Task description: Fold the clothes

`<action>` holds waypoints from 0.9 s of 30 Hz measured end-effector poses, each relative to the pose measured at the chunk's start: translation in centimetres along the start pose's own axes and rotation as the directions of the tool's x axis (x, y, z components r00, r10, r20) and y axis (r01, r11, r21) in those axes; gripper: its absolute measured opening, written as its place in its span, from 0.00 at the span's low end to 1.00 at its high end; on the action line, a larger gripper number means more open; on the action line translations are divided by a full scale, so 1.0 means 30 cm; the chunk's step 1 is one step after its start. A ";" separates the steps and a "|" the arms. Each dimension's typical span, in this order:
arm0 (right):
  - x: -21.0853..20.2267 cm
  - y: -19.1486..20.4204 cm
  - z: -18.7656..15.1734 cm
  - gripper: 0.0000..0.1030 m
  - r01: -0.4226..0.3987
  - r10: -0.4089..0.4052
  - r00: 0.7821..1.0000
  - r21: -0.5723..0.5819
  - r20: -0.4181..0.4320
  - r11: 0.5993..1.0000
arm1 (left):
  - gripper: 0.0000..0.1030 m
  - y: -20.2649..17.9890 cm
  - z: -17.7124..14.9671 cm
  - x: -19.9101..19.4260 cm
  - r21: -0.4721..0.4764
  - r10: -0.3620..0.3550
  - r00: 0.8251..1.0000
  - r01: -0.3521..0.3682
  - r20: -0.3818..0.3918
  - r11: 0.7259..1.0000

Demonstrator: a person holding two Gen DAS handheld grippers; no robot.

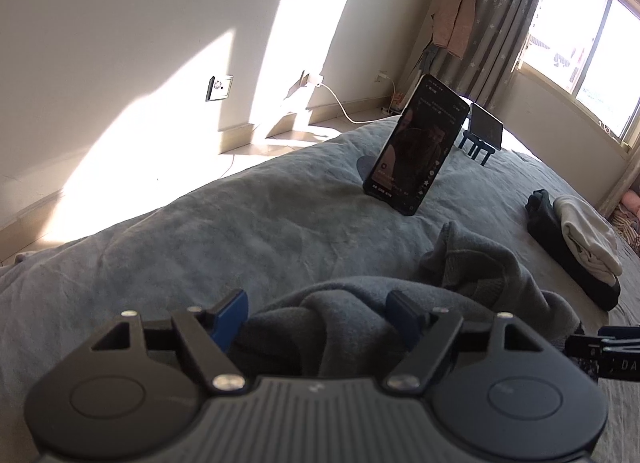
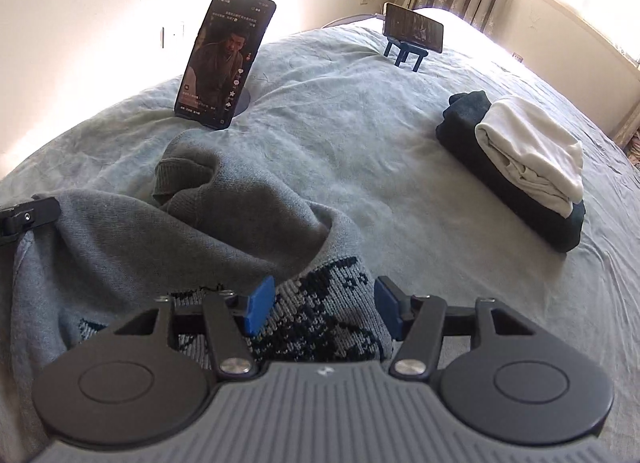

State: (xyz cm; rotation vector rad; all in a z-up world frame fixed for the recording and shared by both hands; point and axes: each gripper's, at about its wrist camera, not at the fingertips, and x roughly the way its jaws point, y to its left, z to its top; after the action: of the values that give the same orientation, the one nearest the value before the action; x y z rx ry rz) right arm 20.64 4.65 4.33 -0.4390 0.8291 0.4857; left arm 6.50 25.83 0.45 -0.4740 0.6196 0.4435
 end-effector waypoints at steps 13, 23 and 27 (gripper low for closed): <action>0.266 0.007 0.063 0.59 0.007 -0.010 0.996 -0.034 -0.088 0.999 | 0.54 -0.007 -0.010 0.036 -0.026 -0.009 1.000 0.008 -0.030 1.000; 0.200 -0.009 0.004 0.15 -0.027 0.027 0.999 0.007 -0.037 1.000 | 0.27 -0.048 -0.031 0.041 0.005 -0.008 1.000 0.008 -0.013 1.000; 0.138 -0.060 -0.034 0.14 0.000 0.001 1.000 0.081 -0.015 0.997 | 0.24 -0.038 -0.028 0.039 -0.008 -0.049 0.999 0.049 0.000 0.999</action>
State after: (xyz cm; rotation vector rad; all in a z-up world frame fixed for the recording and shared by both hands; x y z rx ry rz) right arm 23.46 3.63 0.82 -0.3683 0.8606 0.4484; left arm 7.57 24.76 -0.58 -0.4955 0.6052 0.4001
